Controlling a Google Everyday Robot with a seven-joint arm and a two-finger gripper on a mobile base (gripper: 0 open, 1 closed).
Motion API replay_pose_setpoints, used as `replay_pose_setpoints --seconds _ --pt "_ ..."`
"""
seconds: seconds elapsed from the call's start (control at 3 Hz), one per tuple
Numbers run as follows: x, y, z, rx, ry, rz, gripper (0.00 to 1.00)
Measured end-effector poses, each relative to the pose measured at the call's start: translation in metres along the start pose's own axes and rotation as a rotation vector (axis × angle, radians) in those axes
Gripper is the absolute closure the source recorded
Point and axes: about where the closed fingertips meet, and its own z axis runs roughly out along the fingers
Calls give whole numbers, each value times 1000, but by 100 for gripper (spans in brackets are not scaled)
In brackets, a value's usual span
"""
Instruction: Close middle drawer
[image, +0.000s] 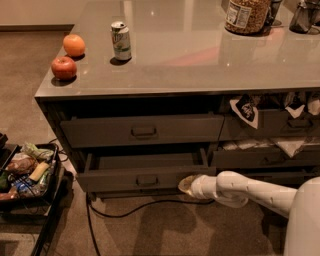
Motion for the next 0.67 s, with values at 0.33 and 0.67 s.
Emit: replay_pose_setpoints --seconds 0.33,0.67 --pt "-10 -21 6 36 -1 -27 100" --pt "-16 -36 7 73 -5 -33 100"
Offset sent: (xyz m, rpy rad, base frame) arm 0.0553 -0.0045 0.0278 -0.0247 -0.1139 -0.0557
